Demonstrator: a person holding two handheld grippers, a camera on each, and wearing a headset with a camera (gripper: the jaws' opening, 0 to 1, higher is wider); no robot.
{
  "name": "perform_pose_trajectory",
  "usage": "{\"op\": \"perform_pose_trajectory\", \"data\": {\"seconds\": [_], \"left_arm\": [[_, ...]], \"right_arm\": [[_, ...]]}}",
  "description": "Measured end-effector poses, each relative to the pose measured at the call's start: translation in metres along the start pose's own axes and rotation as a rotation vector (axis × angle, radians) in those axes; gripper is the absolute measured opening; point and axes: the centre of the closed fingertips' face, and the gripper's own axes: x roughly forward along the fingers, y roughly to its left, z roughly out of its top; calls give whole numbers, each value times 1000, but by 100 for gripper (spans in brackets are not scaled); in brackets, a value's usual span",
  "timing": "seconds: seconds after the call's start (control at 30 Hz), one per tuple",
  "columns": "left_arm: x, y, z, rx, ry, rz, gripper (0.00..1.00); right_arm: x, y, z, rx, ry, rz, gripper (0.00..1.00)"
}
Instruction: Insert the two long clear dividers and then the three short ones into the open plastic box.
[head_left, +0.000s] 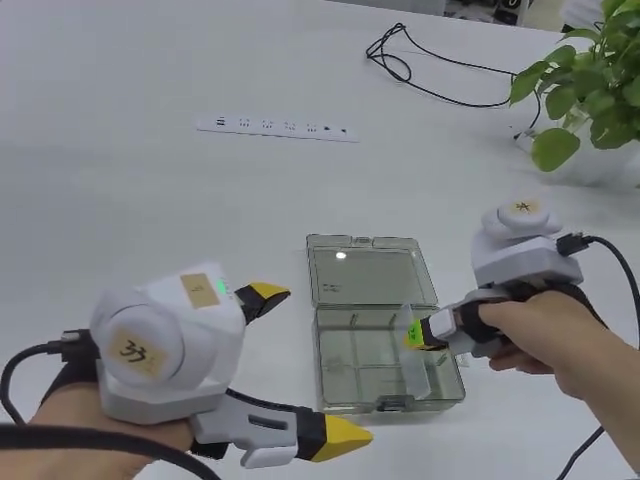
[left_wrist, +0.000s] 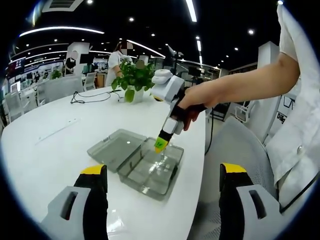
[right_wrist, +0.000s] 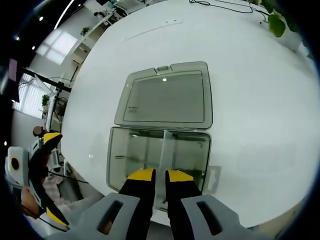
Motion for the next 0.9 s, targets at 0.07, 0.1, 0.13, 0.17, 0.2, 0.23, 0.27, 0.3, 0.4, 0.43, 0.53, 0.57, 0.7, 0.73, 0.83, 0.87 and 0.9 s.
{"op": "perform_pose_trajectory", "data": {"seconds": [0.07,0.1,0.13,0.17,0.2,0.23,0.27,0.3,0.4,0.43,0.53,0.57,0.7,0.73,0.83,0.87,0.9], "left_arm": [[0,0,0,0,0,0,95],[0,0,0,0,1,0,95],[0,0,-1,0,3,0,95],[0,0,0,1,3,1,95],[-1,0,0,0,3,2,95],[0,0,0,-2,2,2,95],[0,0,0,-2,4,3,95],[-1,0,0,0,3,4,95],[-1,0,1,-1,0,8,95],[-1,1,1,0,2,11,95],[-2,1,1,-2,3,15,95],[-2,1,1,-3,5,16,95],[-2,1,1,-2,8,20,95],[-3,1,1,-1,9,23,95],[-3,0,1,-4,7,29,95],[-4,0,2,-4,7,31,95],[-4,0,2,-3,8,33,95]], "right_arm": [[2,0,-1,-4,-1,3,9],[2,1,-1,-5,-2,5,9],[3,1,-1,-5,-3,7,9],[3,1,-2,-7,-5,7,9],[5,1,-2,-12,-6,7,9],[6,1,-3,-14,-7,7,9],[7,1,-4,-14,-9,6,9],[8,1,-4,-13,-11,8,9],[10,2,-4,-7,-16,18,10],[9,1,-4,-9,-15,17,10],[9,1,-3,-24,-26,27,10],[9,1,-3,-28,-32,33,10],[8,4,-2,-33,-52,59,11],[7,4,-2,-32,-57,63,11],[3,7,0,-34,-73,79,12],[2,3,2,-35,-76,84,13],[1,3,2,-37,-78,85,14]]}}
